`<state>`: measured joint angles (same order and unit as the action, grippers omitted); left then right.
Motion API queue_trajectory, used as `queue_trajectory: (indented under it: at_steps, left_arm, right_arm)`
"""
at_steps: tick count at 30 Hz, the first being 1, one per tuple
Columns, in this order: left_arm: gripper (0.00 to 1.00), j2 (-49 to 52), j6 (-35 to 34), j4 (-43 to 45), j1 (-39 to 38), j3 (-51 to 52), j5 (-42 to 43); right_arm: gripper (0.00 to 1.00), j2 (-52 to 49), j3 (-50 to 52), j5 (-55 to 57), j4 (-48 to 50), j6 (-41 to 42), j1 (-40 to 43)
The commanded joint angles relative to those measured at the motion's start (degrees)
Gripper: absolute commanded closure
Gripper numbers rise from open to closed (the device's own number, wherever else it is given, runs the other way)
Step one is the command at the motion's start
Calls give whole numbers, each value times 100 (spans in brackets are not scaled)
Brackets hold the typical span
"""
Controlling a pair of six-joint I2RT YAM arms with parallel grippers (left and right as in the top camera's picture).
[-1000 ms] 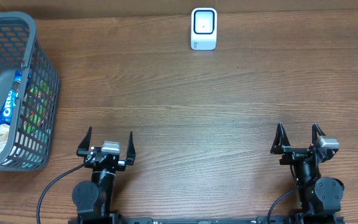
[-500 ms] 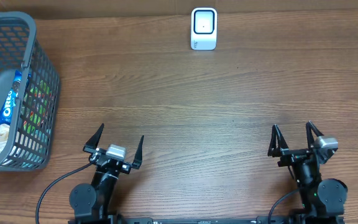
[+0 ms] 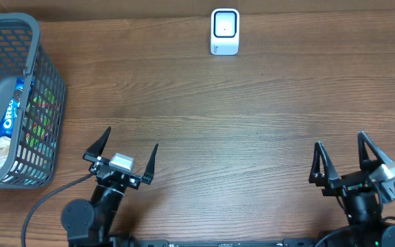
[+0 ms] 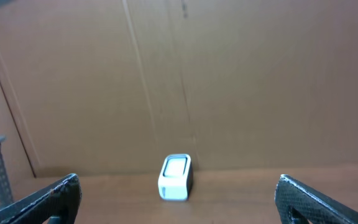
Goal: Scan the item barcode
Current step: 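Reach the left gripper into the basket and grasp the green chip bag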
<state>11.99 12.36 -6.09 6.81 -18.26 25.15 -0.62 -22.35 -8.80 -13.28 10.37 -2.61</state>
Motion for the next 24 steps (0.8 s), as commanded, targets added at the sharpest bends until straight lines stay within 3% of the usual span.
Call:
queue_trajectory:
  at_steps: [1,10,15,19,24]
  left_arm:
    - [0,828,-79,-109,31,-820,389]
    - [0,3401,-57,-2634,31,-4037,813]
    - [0,4736,-55,-4527,31,-6089,802]
    - [0,5407,219,-5414,31,-7058,767]
    - [0,6041,310,-6081,31,-7772,769]
  right_arm:
    - [0,-31,-568,-31,-271,7,33]
    - [0,-955,-1622,-33,-975,7,33]
    - [0,-2240,-2553,-354,-1370,2,33]
    - [0,-3191,-3230,-748,-1716,-70,33]
    - [0,-4798,-4605,-848,-3305,-105,33]
